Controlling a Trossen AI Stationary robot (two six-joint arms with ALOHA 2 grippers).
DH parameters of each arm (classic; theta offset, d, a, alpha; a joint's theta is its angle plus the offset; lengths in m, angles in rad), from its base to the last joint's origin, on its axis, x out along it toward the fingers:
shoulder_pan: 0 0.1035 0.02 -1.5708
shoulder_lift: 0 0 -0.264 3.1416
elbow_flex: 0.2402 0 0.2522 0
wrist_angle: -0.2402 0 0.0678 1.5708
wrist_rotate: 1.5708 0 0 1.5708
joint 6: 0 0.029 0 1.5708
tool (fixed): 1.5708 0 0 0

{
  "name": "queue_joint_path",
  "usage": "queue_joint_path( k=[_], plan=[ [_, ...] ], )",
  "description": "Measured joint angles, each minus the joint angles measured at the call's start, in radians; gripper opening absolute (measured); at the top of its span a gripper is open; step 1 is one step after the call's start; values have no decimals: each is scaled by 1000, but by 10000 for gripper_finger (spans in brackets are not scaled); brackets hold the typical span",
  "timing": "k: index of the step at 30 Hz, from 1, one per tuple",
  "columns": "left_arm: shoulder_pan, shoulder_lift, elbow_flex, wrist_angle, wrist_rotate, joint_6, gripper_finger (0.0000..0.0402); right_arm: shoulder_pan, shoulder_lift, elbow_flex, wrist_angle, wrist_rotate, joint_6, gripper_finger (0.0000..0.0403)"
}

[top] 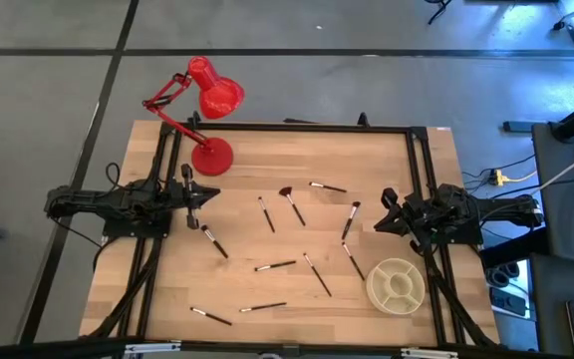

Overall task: Sort items
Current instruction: Put the eyeshadow brush into the brush organizer

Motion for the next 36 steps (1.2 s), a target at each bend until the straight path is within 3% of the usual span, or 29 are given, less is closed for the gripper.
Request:
queue_joint_path(
  k=[12, 19, 28, 36],
  plan=[
    [0, 0, 0, 1, -5, -2, 11, 0, 0, 0, 0, 0, -1, 35],
    [0, 0, 0, 61, -133, 21, 8, 0, 0, 0, 0, 0, -1, 35],
    [0, 0, 0, 86, -97, -80, 10, 0, 0, 0, 0, 1, -129, 35],
    [0, 0, 0, 97, -166, 38, 8, 0, 0, 0, 17, 1, -126, 35]
  ],
)
